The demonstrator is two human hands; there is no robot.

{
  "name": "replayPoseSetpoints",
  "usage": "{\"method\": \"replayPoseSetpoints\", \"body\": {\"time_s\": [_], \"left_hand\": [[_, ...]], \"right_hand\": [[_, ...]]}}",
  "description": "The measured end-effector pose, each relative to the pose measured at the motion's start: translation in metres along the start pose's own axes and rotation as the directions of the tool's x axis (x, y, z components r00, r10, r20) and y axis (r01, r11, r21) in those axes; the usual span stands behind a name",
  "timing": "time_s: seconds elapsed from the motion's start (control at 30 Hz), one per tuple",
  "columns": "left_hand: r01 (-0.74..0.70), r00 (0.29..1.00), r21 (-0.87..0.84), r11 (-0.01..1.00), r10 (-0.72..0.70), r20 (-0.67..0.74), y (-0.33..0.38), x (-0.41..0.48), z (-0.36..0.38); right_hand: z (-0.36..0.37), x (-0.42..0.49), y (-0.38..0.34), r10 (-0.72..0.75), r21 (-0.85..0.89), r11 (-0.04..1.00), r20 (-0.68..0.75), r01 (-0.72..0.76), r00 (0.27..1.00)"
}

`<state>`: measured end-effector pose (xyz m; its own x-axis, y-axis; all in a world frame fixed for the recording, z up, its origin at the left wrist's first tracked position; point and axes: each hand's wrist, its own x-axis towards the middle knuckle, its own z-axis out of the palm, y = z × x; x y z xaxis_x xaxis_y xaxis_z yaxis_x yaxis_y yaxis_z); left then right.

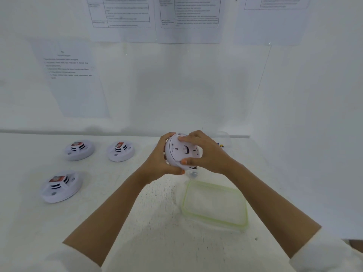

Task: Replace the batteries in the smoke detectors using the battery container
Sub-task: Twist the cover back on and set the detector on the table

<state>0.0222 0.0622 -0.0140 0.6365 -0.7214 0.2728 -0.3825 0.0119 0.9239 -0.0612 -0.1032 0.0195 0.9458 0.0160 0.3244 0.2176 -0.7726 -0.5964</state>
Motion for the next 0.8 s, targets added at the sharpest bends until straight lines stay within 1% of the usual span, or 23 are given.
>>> {"method": "replayPoseSetpoints", "body": {"time_s": [0.07,0.2,0.43,0.53,0.7,0.8], "left_hand": [[-0.004,1.000,-0.021,1.000,0.004,0.005,0.000,0.000,-0.001],[-0.025,1.000,-0.026,0.999,0.025,0.011,0.001,0.002,0.002],[-0.060,0.998,-0.004,0.998,0.060,0.015,-0.002,0.005,0.004],[-0.066,0.998,-0.012,0.998,0.066,0.013,0.000,0.006,0.004],[-0.056,0.998,-0.028,0.998,0.056,0.005,0.005,0.005,0.007],[-0.036,0.999,-0.070,0.997,0.036,0.007,0.005,0.003,0.008]], "right_hand": [[-0.005,0.001,0.002,-0.029,-0.069,0.997,0.033,0.031,0.999],[-0.009,0.002,0.001,-0.077,-0.195,0.977,0.030,0.082,0.997],[-0.012,-0.001,-0.002,-0.150,-0.333,0.929,0.054,0.160,0.987],[-0.013,0.000,-0.004,-0.170,-0.344,0.923,0.039,0.173,0.985],[-0.011,0.002,-0.004,-0.187,-0.294,0.939,0.001,0.179,0.982],[-0.010,0.003,-0.003,-0.188,-0.290,0.941,-0.012,0.177,0.982]]}}
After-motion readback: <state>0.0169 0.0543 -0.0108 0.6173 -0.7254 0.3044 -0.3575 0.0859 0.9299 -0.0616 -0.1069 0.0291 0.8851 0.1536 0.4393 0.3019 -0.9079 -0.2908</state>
